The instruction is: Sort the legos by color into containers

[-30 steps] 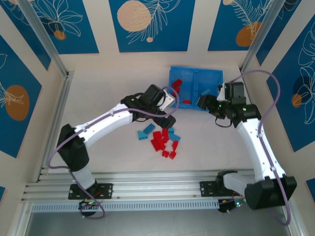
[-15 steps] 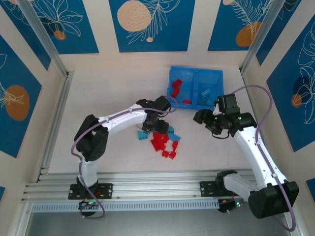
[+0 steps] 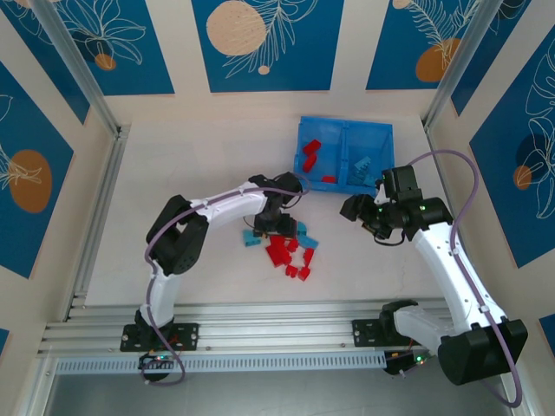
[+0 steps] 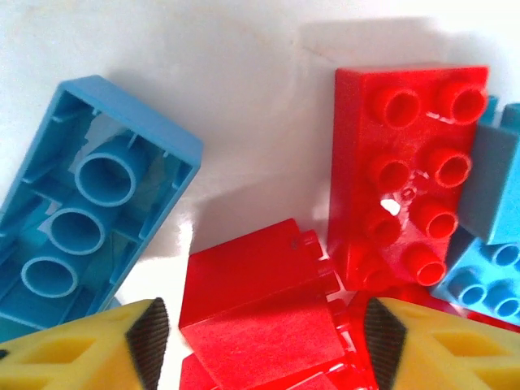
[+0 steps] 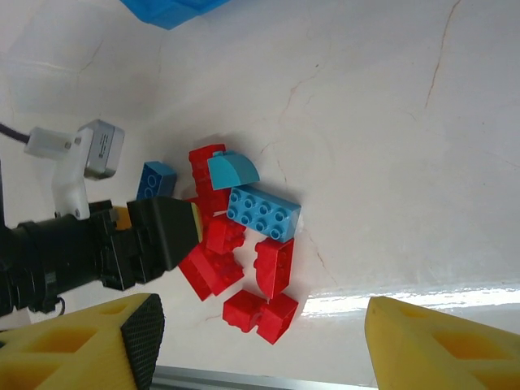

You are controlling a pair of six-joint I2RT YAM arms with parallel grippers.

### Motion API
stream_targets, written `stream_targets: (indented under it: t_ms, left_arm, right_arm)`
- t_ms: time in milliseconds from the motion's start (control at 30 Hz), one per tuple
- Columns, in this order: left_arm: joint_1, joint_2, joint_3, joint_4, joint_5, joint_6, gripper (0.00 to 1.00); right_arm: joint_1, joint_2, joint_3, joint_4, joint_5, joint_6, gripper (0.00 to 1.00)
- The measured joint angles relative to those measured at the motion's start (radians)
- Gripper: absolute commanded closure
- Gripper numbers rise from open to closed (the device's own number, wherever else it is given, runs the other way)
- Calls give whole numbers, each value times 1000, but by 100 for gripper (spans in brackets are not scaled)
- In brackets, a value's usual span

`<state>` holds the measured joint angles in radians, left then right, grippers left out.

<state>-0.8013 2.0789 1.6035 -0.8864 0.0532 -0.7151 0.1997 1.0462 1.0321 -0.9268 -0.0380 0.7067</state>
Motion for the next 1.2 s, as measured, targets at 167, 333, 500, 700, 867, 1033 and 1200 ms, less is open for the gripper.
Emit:
stream_targets:
  t_ms: [167,333,500,700,867,1033,1200]
  left_arm:
    - [3,19,20,-4,17,-2,52]
    - [5,19,19,-7,19,3,53]
    - [12,17,8,-1,29,17,45]
    - [17,17,7,-1,40,25,51]
    - [20,17,8,-4,43,43,60]
    - [21,13,14,-9,43,55,61]
    - [26,13,58,-42,15,80,61]
  right_arm:
    - [15,-23,0,-2,-30,-28,32]
    - [46,-29,4,14,-94,-63,32]
    - [73,-29,16,47,-125,-79,33]
    - [83,-9,29,57,-128,-79,33]
    - [90,-1,34,64,-129,-81,32]
    - [96,-2,35,67,-135,-87,33]
    - [96,-8,36,75,-135,-87,33]
